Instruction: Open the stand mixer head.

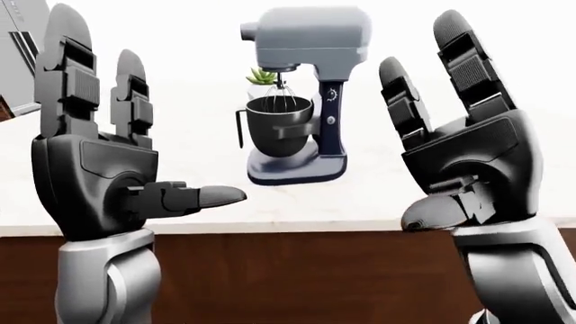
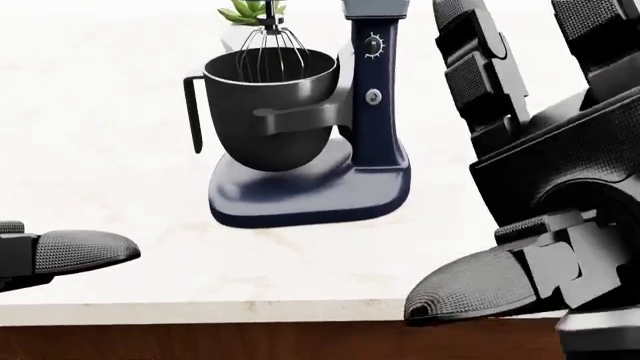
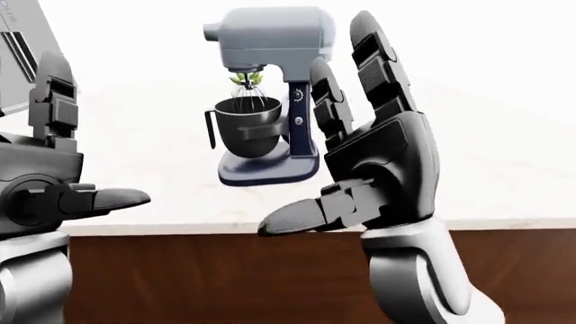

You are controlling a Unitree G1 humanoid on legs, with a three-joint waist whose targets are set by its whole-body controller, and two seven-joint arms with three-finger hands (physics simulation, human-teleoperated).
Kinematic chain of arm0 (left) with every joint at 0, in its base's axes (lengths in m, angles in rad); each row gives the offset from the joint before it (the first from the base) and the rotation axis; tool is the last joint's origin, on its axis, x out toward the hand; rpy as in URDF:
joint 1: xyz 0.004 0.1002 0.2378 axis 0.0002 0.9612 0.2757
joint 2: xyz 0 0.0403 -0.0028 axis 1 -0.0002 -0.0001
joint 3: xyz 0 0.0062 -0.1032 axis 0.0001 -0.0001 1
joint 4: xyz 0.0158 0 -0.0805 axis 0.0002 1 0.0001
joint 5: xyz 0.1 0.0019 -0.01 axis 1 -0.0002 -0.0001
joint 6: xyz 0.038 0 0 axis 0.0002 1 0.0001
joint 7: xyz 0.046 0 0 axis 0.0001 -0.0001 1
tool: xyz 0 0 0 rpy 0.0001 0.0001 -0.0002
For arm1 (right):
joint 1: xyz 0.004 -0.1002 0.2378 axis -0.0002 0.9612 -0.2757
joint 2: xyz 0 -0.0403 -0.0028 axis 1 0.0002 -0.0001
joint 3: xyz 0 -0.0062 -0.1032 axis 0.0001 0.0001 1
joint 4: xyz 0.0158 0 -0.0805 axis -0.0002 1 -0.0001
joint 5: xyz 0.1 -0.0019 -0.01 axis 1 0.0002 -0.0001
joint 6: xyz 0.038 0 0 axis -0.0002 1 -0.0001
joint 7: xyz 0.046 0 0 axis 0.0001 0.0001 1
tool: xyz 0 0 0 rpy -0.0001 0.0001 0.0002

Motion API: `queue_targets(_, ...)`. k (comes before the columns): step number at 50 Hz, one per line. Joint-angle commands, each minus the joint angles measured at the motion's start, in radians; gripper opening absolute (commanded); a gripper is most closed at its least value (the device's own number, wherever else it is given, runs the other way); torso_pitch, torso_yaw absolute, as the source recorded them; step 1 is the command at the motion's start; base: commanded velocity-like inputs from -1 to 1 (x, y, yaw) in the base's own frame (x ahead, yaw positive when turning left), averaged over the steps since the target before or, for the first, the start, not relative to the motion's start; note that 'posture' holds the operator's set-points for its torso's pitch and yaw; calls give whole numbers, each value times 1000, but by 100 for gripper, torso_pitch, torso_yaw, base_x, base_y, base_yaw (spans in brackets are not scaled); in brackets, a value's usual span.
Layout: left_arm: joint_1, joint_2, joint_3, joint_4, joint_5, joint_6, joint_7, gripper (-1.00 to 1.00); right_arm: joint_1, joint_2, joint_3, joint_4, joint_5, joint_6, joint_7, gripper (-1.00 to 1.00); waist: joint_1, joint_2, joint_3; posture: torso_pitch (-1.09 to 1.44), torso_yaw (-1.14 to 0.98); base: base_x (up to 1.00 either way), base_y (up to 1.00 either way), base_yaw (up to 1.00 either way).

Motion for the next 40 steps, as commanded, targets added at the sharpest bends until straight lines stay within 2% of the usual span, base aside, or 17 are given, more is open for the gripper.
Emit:
queue_targets(1, -22, 7, 6, -11, -2, -14, 1, 99, -36, -3, 9, 15, 14, -23, -28, 100, 0, -1, 4, -41, 0, 0, 0, 0)
queue_targets(7, -20, 7, 4, -7, 0, -17, 1, 100, -55, 19, 32, 65, -29, -28, -22, 100, 4, -6, -1, -41, 0, 0, 0, 0)
queue_targets(11, -27, 10, 11, -7, -5, -12, 3, 99, -31, 41, 48, 86, -92, -30, 20, 100, 7, -7, -8, -41, 0, 0, 0, 0)
queue_targets(21, -17, 5, 3, 5, 5, -28, -5, 99, 28, 68, 36, 116, -185, -30, 94, 100, 10, -5, -24, -41, 0, 0, 0, 0)
queue_targets(27, -20, 6, 4, 6, 5, -25, -4, 99, 45, 76, 33, 99, -196, -21, 105, 100, 8, -4, -29, -41, 0, 0, 0, 0)
queue_targets(33, -21, 7, 6, 4, 4, -23, -2, 99, 80, 103, 62, 74, -222, -6, 119, 100, 5, -4, -31, -41, 0, 0, 0, 0)
queue_targets(40, -20, 7, 5, 6, 8, -25, -4, 100, 70, 116, 61, 79, -213, 14, 109, 100, 2, -4, -30, -41, 0, 0, 0, 0)
